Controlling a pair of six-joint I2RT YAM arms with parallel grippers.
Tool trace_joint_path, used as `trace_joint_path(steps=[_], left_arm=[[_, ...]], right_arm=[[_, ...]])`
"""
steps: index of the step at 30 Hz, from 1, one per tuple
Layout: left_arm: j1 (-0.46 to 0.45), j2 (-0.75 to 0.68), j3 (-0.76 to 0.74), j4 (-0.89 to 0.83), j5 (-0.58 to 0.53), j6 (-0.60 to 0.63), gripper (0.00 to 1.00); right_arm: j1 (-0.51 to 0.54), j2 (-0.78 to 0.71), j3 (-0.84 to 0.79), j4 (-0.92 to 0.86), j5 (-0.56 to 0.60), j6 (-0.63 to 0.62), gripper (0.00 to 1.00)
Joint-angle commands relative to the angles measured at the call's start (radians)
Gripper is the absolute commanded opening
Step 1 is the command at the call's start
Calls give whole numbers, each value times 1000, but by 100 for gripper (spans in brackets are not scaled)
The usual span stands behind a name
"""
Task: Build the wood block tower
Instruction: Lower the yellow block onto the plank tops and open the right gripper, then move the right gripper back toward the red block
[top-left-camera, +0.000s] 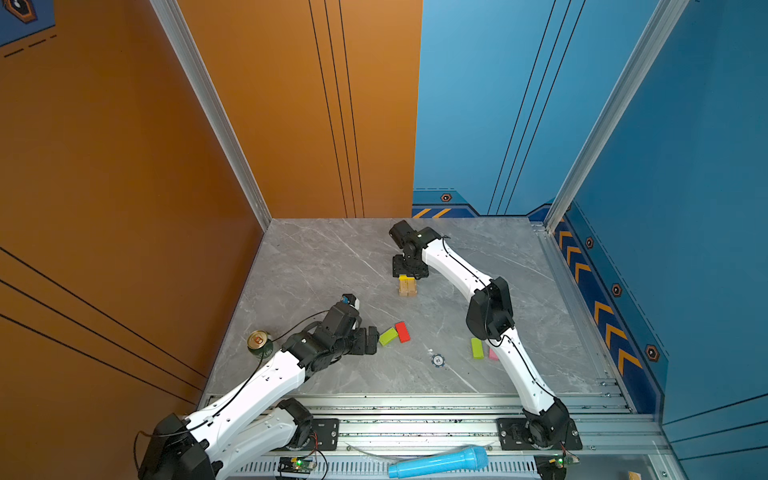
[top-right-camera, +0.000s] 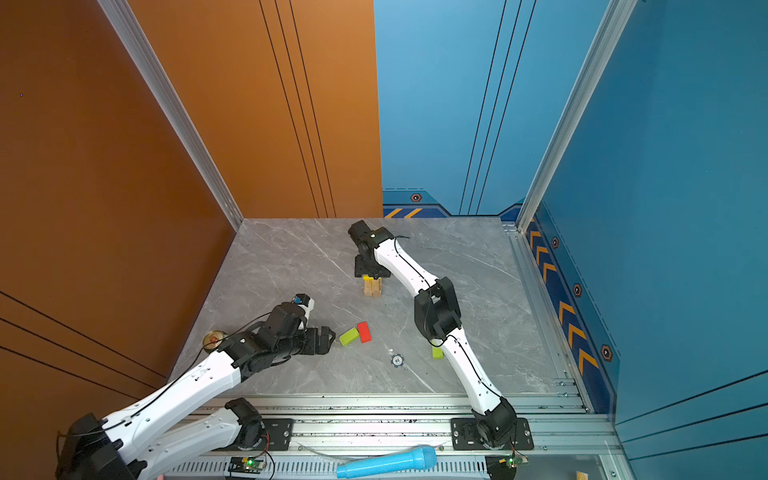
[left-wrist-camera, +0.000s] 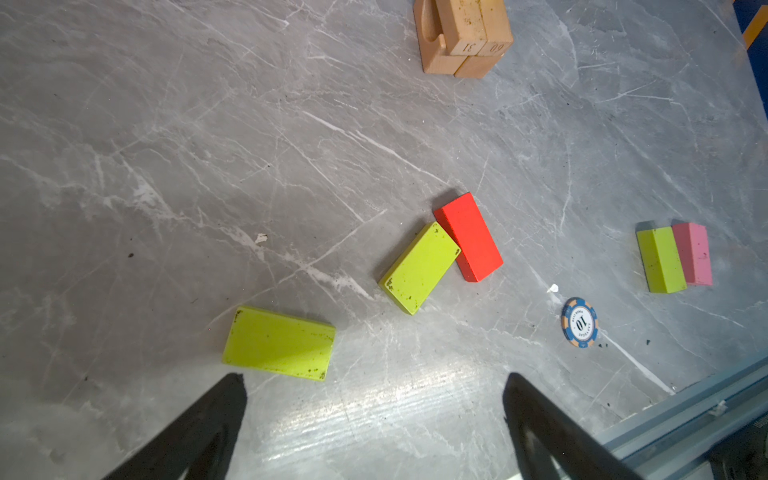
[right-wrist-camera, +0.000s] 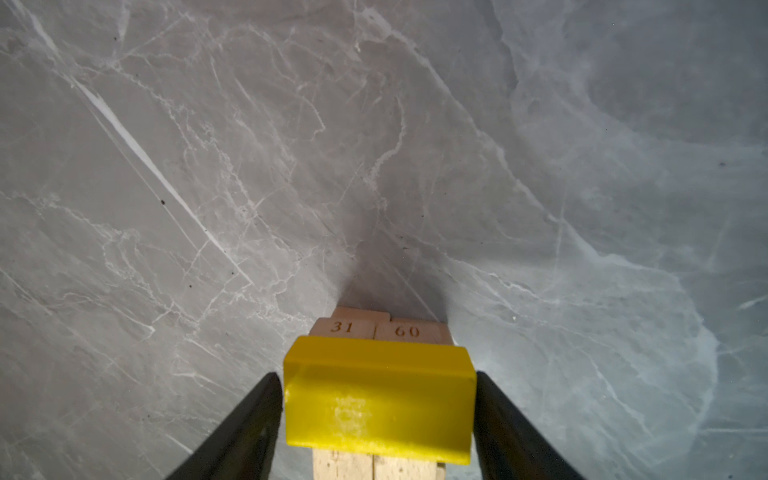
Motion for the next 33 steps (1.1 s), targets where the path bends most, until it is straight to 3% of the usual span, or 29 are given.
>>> trace_joint_path(steps=[1,10,18,24,33], left_arm=[[14,-1,22,15,20,14,98],[17,-8,26,16,24,15,98],[8,-56,18,-3,26,-10,98],[-63,-132,-23,-49,-25,-67,98],[-332,-244,-112,-106,-226,-217,98]], right_arm=[[-2,0,20,-30,3,-7,78],[5,-77,3,-31,25,-19,82],[37,-261,-159,-18,65,-41,82],[65,-477,-503,116,55,-40,83],[181,-757,-1017,337,53,26,82]])
